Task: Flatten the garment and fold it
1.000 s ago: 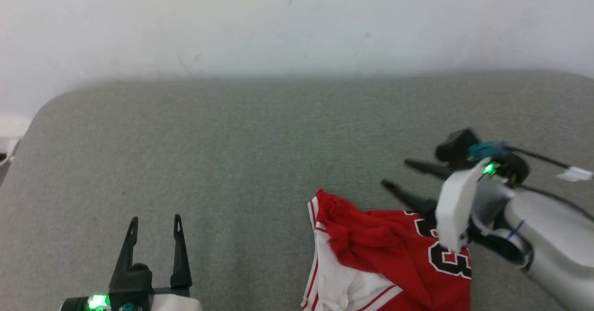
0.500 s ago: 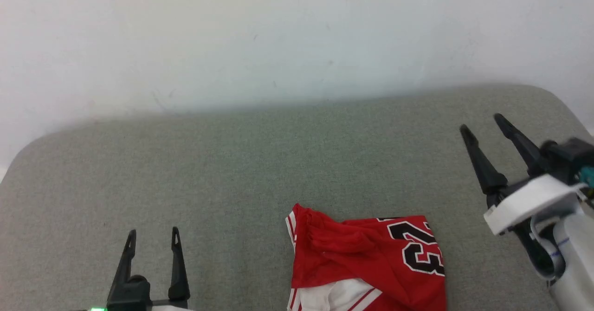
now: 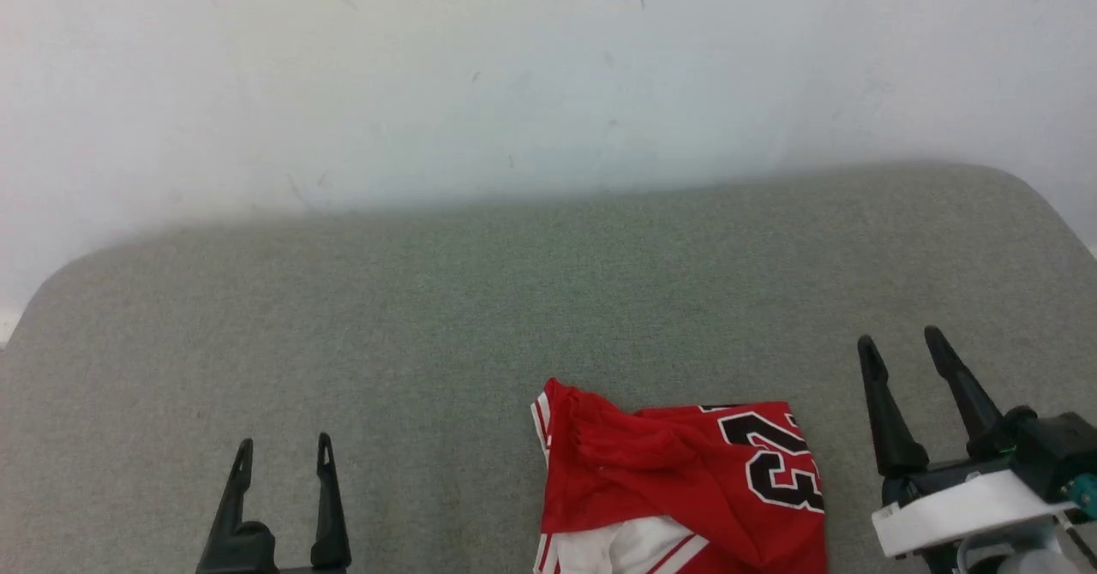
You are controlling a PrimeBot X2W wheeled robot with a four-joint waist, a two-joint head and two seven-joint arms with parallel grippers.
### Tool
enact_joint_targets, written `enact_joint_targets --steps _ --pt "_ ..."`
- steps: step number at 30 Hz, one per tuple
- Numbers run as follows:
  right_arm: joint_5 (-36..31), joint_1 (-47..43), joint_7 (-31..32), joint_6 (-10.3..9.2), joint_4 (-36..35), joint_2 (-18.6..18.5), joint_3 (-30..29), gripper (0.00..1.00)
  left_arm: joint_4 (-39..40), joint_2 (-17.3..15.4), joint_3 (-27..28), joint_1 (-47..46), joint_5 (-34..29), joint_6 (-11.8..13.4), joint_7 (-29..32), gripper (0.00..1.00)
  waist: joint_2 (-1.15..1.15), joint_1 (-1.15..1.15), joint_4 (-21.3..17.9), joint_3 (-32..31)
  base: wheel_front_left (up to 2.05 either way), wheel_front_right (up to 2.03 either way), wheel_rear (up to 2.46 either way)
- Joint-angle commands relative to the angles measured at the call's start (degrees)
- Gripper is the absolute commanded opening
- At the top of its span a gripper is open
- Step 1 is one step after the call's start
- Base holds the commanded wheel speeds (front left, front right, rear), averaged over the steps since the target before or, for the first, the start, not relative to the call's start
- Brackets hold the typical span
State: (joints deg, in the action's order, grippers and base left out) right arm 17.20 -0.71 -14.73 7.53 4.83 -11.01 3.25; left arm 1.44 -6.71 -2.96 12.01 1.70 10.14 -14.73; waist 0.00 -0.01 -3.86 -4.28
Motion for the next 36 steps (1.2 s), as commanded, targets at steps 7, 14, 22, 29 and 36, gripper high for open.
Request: enact_joint_targets --steps 7,14,22,29,36 --pt "-1.91 -1.16 -0.26 -0.04 -2.51 1.02 -1.17 1.00 0.02 0.50 0.58 0.69 -0.19 -0.62 -0.27 1.00 0.00 0.01 0.77 0.37 0.00 0.00 0.00" --pt "-1.48 5.56 3.50 -0.04 -3.66 -2.78 -1.17 1.00 0.41 0.48 0.96 0.47 -0.46 -0.80 -0.27 1.00 0.00 0.01 1.09 0.85 0.00 0.00 0.00" --pt "5.94 15.73 29.60 -0.04 0.50 -12.95 7.71 1.00 1.00 0.63 1.03 0.17 -0.70 -0.75 -0.27 1.00 0.00 0.01 2.07 2.38 0.00 0.00 0.00" --pt "19.01 21.19 52.79 -0.04 3.49 -21.33 19.52 1.00 1.16 1.07 0.81 -0.34 -0.72 -0.52 -0.27 1.00 0.00 0.01 3.53 4.07 0.00 0.00 0.00" --pt "27.41 24.14 62.83 -0.04 8.36 -25.03 28.69 1.00 1.25 1.54 0.29 -1.96 -0.73 -0.43 -0.27 1.00 0.00 0.01 5.27 6.98 0.00 0.00 0.00"
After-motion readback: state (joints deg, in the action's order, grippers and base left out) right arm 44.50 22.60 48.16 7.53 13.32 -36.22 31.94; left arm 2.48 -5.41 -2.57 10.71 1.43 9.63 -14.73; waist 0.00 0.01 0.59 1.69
